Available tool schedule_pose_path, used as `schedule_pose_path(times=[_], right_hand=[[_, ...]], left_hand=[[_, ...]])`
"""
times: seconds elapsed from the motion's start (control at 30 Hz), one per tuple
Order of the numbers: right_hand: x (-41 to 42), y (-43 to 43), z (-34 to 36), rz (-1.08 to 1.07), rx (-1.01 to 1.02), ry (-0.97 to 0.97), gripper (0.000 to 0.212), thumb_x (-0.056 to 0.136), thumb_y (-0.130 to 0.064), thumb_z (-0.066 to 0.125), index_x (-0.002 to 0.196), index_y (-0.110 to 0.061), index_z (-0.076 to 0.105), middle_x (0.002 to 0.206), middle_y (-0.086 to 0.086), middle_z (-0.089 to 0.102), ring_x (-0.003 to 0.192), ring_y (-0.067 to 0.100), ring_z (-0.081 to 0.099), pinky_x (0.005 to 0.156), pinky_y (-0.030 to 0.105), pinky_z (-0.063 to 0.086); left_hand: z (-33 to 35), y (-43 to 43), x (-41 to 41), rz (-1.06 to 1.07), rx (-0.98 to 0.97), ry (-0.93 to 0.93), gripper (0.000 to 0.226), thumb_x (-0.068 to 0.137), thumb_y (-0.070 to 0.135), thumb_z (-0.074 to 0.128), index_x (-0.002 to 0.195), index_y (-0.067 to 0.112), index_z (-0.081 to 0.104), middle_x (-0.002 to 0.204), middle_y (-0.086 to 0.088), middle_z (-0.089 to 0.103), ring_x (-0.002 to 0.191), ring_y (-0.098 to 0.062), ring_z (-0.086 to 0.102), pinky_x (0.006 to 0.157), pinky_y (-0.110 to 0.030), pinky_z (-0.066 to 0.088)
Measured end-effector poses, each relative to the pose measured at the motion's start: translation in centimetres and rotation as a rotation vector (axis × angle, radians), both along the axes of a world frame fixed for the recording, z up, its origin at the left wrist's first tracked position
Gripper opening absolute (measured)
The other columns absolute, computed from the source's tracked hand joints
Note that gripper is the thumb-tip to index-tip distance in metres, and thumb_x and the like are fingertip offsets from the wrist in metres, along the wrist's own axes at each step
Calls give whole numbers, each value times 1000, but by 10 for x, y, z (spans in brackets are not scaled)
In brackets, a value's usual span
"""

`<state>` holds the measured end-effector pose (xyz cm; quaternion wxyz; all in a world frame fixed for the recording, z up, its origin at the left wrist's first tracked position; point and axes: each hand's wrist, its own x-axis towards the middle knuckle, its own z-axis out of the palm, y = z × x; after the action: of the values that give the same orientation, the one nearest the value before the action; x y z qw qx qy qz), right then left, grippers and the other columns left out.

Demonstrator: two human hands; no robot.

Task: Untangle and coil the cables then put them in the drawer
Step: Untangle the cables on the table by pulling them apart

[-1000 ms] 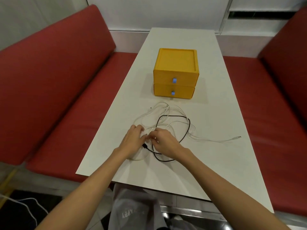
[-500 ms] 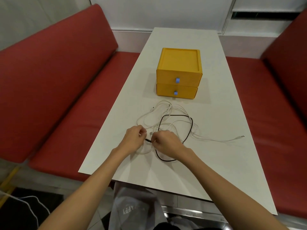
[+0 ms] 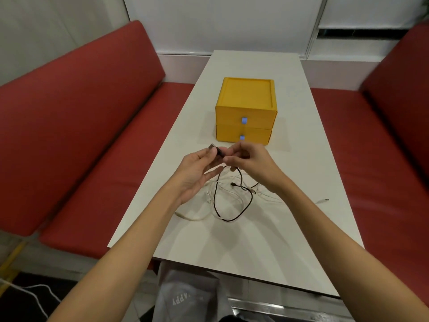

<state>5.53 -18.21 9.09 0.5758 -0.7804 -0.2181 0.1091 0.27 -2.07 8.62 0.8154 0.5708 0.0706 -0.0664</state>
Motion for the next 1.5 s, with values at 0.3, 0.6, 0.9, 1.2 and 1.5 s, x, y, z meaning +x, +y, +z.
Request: schedule_pose_path(times=[0.3, 0.6, 0.9, 1.2, 1.5], right_hand=[[8, -25, -7, 43, -367, -210, 11, 84, -11, 65, 83, -18, 73, 69, -17, 65, 57, 1, 51, 55, 8, 38], [18, -58, -38, -81, -426, -169, 11, 91, -16, 60, 91, -13, 70, 77, -5, 69, 71, 4, 62, 65, 9, 42], [36, -62, -29, -113, -556, -267, 9, 90, -10, 52, 91, -7, 60, 90, 6, 67, 77, 21, 60, 68, 29, 47], [40, -48, -3, -183, -366, -302, 15, 95, -18, 54, 102, -13, 66, 86, 7, 72, 79, 20, 64, 68, 23, 45], [27, -24, 29, -148, -122, -321, 14, 93, -23, 59, 98, -20, 72, 84, 4, 71, 82, 21, 66, 75, 34, 50]], left_hand=[[38, 0, 15, 337, -214, -160, 26, 102, 27, 41, 87, 12, 57, 61, 5, 56, 61, -9, 61, 71, -30, 58], [86, 53, 15, 548, 120, -306, 29, 102, 40, 39, 84, 23, 54, 59, 10, 39, 41, -4, 23, 41, -19, 16], [78, 74, 12, 734, 515, -412, 26, 101, 32, 44, 84, 20, 57, 60, 2, 40, 47, -5, 30, 41, -21, 23], [55, 53, 31, 541, 574, -339, 25, 102, 29, 43, 85, 19, 58, 66, 2, 54, 42, -4, 43, 41, -16, 34], [44, -16, 38, 141, 1064, -511, 21, 99, 32, 47, 103, 17, 62, 102, 7, 67, 96, -5, 58, 78, -18, 41]])
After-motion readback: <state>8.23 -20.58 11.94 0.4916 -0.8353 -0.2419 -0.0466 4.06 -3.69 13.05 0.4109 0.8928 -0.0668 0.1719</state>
